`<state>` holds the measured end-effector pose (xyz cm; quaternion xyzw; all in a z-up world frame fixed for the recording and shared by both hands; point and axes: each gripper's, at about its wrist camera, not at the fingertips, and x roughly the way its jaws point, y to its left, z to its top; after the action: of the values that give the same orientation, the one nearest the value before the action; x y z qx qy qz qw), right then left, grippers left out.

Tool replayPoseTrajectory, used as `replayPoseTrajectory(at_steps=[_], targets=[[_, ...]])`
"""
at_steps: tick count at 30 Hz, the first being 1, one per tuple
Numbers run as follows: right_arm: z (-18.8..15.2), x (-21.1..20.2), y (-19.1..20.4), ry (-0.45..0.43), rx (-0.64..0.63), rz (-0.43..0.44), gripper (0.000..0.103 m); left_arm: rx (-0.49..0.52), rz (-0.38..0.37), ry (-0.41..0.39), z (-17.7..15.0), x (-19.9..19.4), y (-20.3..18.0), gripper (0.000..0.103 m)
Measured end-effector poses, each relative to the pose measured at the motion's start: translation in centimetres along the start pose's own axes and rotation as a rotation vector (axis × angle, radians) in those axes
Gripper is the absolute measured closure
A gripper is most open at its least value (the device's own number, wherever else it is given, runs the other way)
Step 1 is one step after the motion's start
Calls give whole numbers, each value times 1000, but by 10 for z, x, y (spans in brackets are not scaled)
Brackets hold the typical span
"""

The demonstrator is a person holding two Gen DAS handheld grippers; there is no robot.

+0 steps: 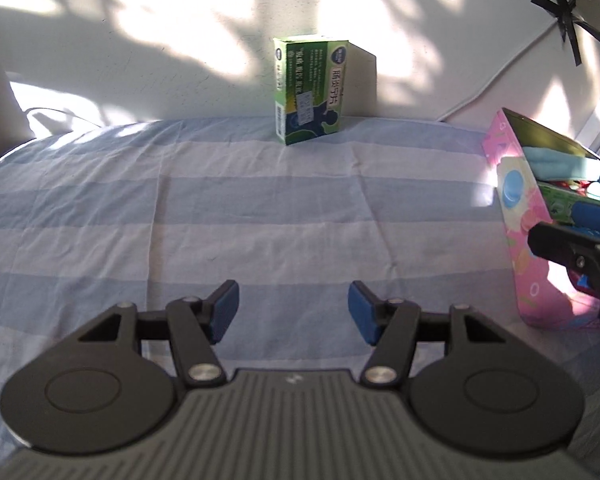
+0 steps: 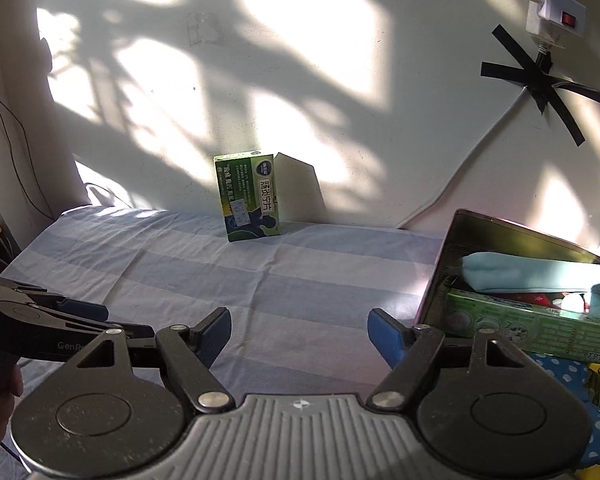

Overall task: Organize objects
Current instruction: 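Withdraw the right tool and move it to the green medicine box, then lower the right tool over the fallen green medicine box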

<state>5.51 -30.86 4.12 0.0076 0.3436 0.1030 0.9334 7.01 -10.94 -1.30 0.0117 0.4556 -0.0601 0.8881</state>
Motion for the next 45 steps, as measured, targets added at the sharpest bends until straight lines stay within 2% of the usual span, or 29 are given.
replayPoseTrajectory(at_steps=[2, 5, 9, 11, 14, 16, 19, 21, 22, 24, 28, 32, 36, 40, 43, 45], targets=[[15, 16, 12, 7, -30, 30, 30, 25, 23, -8, 12, 2, 23, 41], [56, 42, 25, -10, -88, 62, 30, 26, 61, -22, 52, 1, 75, 41], [117, 83, 39, -53, -163, 56, 30, 6, 211, -153, 105, -20, 139, 41], [139, 108, 47, -52, -179, 40, 30, -66, 257, -216, 114, -32, 165, 41], [163, 143, 53, -33, -168, 34, 31, -199, 221, -238, 106, -41, 190, 40], [176, 162, 57, -18, -160, 46, 31, -232, 201, -207, 89, -35, 189, 40], [190, 191, 62, 42, -150, 57, 46, -244, 155, -139, 60, -24, 176, 40], [192, 206, 60, 83, -131, 48, 51, -253, 122, -106, 43, -20, 169, 40], [192, 211, 59, 110, -112, 63, 51, -260, 105, -93, 37, -18, 166, 40], [185, 214, 56, 141, -116, 62, 58, -270, 78, -74, 28, -15, 160, 40], [156, 177, 43, 109, -126, 107, 52, -271, 17, -61, 27, -4, 152, 40], [102, 135, 19, 147, -66, 142, 50, -242, -65, -54, 42, 13, 137, 40], [44, 107, -1, 184, 38, 109, 45, -209, -144, -33, 62, 38, 112, 37], [5, 100, -3, 205, 110, 74, 40, -143, -181, -26, 83, 66, 80, 35], [-7, 104, 2, 206, 102, 47, 35, -49, -200, -70, 101, 90, 52, 32], [-8, 111, 7, 204, 82, 28, 31, 7, -202, -126, 109, 102, 38, 24]])
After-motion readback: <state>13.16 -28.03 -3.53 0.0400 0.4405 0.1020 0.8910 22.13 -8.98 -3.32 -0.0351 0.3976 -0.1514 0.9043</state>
